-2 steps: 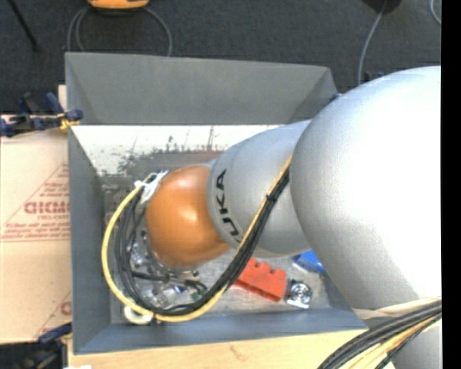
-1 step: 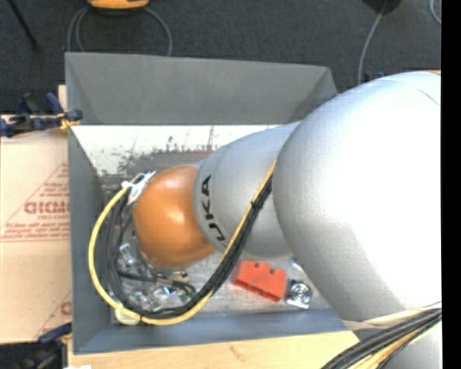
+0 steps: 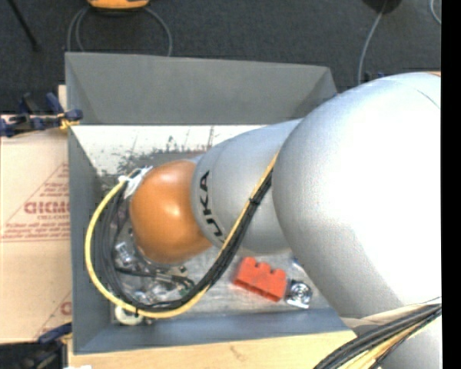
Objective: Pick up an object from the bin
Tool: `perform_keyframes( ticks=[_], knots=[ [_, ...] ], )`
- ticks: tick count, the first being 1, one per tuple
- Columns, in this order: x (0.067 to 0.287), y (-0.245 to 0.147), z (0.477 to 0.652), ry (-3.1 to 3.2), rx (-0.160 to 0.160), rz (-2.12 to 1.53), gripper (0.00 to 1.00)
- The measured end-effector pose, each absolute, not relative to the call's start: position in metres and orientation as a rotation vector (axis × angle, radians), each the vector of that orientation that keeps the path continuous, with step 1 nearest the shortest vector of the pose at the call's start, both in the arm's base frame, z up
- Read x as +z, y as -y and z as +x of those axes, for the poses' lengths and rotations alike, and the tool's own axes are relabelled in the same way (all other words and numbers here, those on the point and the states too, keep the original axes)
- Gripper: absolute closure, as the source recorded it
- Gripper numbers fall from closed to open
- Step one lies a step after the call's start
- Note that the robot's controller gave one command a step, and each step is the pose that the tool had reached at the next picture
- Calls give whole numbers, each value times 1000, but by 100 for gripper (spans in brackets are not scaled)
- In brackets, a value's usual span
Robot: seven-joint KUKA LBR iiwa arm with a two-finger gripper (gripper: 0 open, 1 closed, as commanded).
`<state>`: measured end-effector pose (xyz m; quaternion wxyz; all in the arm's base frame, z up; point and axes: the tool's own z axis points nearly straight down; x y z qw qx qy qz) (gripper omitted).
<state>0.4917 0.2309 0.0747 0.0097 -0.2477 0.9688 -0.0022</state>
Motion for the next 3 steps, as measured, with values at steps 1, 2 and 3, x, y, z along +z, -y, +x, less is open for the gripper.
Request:
perform_keyframes(
  ticks=[1,2,3],
  knots=[
    [75,-223,478,-2594,-4,-1733,0],
    [76,-225,478,-2593,0,-1725,100],
    [202,-234,476,-2618,-1,-1722,100]
  ],
)
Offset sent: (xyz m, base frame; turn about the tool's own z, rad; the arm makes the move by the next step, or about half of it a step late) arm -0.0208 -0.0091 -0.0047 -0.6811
